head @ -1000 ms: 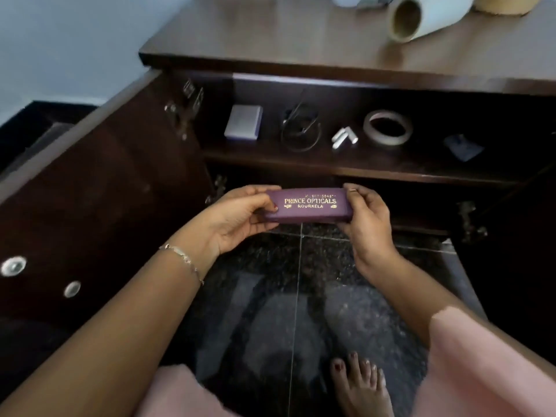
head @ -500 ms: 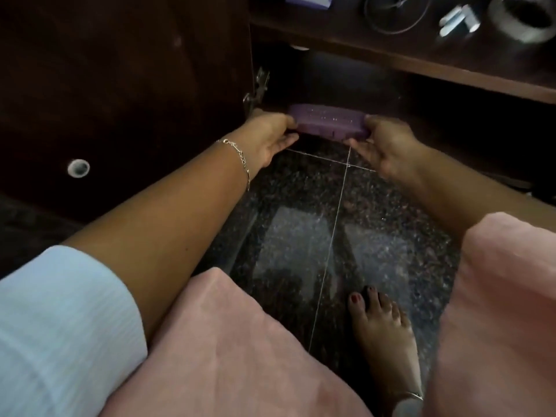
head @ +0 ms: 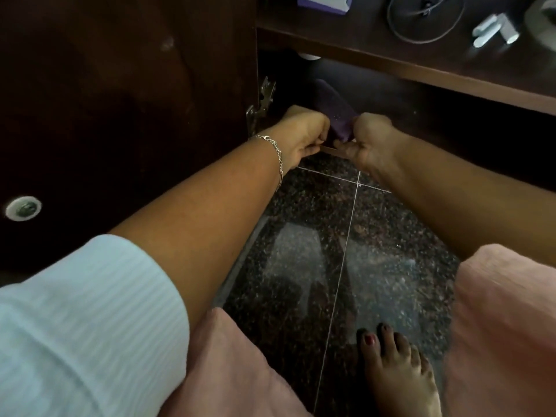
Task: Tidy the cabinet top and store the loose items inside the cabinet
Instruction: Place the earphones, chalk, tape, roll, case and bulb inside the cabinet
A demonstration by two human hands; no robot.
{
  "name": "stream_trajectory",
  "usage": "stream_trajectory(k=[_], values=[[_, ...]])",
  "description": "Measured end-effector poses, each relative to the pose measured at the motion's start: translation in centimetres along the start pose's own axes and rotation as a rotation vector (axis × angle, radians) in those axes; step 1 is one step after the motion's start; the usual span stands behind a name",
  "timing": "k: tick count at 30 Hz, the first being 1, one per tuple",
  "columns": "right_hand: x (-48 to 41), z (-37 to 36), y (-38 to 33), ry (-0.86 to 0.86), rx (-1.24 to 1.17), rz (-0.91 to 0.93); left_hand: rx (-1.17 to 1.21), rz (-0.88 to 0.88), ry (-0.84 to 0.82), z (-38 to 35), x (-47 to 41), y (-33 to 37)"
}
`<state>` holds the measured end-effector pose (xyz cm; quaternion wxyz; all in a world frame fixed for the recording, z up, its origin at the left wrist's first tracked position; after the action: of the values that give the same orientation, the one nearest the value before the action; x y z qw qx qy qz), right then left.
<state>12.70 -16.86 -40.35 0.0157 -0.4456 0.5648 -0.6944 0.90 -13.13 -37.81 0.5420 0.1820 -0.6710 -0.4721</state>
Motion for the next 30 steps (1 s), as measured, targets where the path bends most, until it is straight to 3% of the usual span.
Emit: stream_trajectory(k=[16, 30], values=[[0.8, -3.2, 0.1, -0.293, 0.109, 0.001, 0.102, -0.059, 0.083, 2.9, -0.6, 0.6], [4.2, -1.8, -0.8, -0.325, 0.247, 0.025, 0.105, -0.077, 0.108, 3.9, 2.6, 0.7]])
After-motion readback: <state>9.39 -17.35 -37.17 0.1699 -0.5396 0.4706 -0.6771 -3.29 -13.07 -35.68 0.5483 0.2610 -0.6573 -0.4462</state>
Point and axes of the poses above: each hand's wrist, its own x-axis away from the middle knuckle, its own z-axis out of the back of the hand, y = z × x, the point moved 5 cm from there along -x, towards the middle knuckle, and after that the axes turned 2 degrees about z, right-handed, at the moved point
